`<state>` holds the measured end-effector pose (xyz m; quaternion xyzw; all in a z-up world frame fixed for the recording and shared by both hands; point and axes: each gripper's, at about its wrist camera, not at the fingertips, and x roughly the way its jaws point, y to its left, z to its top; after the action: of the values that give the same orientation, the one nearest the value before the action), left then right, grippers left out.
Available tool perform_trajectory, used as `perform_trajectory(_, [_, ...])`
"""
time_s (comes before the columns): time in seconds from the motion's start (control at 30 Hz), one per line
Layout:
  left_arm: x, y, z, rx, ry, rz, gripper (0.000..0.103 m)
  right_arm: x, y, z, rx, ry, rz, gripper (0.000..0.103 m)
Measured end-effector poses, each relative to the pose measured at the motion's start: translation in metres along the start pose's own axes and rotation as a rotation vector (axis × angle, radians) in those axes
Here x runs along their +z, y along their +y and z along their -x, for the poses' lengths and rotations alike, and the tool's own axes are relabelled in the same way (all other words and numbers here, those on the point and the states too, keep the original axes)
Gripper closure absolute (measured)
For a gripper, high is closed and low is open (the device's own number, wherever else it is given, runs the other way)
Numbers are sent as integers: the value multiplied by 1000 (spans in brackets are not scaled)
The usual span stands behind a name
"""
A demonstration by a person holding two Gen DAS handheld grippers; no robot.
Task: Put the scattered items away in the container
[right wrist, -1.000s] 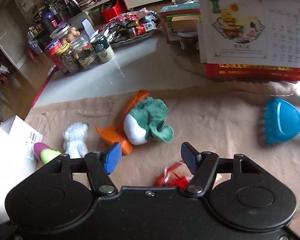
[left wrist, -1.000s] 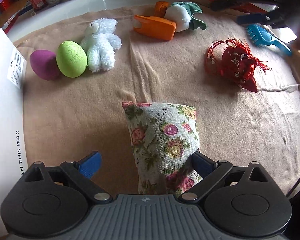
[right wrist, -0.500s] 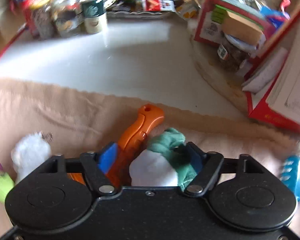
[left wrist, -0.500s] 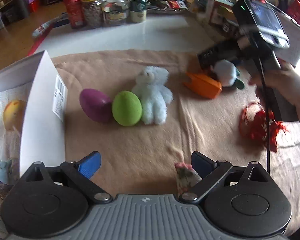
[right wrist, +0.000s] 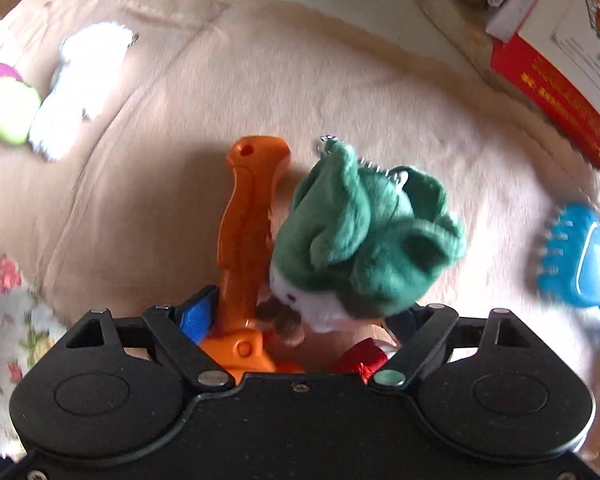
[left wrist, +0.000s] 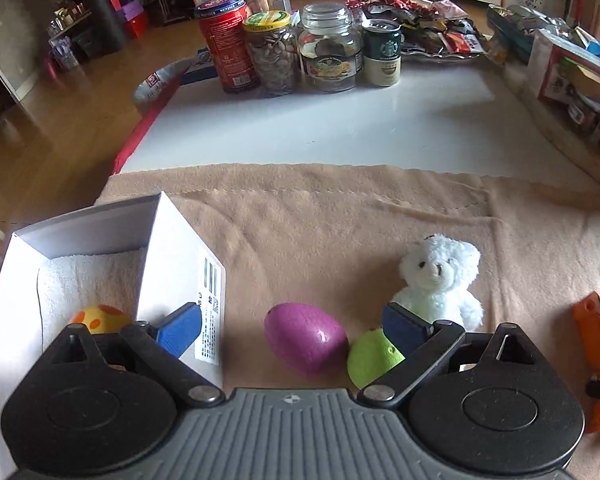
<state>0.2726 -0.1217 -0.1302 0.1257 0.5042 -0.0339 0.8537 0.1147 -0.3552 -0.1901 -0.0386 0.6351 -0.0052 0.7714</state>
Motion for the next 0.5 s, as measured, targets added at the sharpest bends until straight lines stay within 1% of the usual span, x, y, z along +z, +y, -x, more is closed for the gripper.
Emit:
perform_trajectory(0.07, [1, -7, -20, 18, 54, -26, 6, -9, -5, 4, 20, -6, -9, 22])
perform_trajectory(0.1, [1, -11, -29, 34, 82, -51, 2, -11, -9, 6, 29, -11, -24, 22])
perform_trajectory(0.17, [-5, -27, -42, 102, 110, -166, 1, -16, -16, 14, 53, -39, -61, 22])
perform_trajectory(0.2, [-9, -33, -45, 85, 128, -204, 8, -18, -19, 18, 63, -55, -75, 22])
perform_trajectory(0.23, [-14, -35, -47, 11, 166, -202, 11, -21, -23, 23, 70, -73, -92, 22])
perform_trajectory(0.27, [-22, -34, -50, -82, 223, -154, 13, -22, -25, 27, 72, -88, -101, 22])
perform_trajectory(0.3, [-29, -33, -51, -163, 266, -103, 17, -23, -27, 32, 75, -106, -109, 22])
perform_trajectory(0.33, [-39, -34, -51, -240, 294, -65, 17, -22, -30, 38, 80, -122, -116, 22])
perform_trajectory(0.37, [-49, -40, -47, -265, 289, -75, 7, -23, -31, 41, 84, -136, -123, 22])
perform_trajectory(0.4, [-59, -47, -42, -264, 280, -119, 8, -23, -33, 46, 91, -151, -130, 22])
perform_trajectory(0.43, [-68, -54, -36, -261, 264, -163, 6, -21, -34, 51, 101, -168, -136, 22])
perform_trajectory(0.5, [-82, -60, -26, -296, 269, -200, 7, -18, -40, 57, 115, -191, -157, 22])
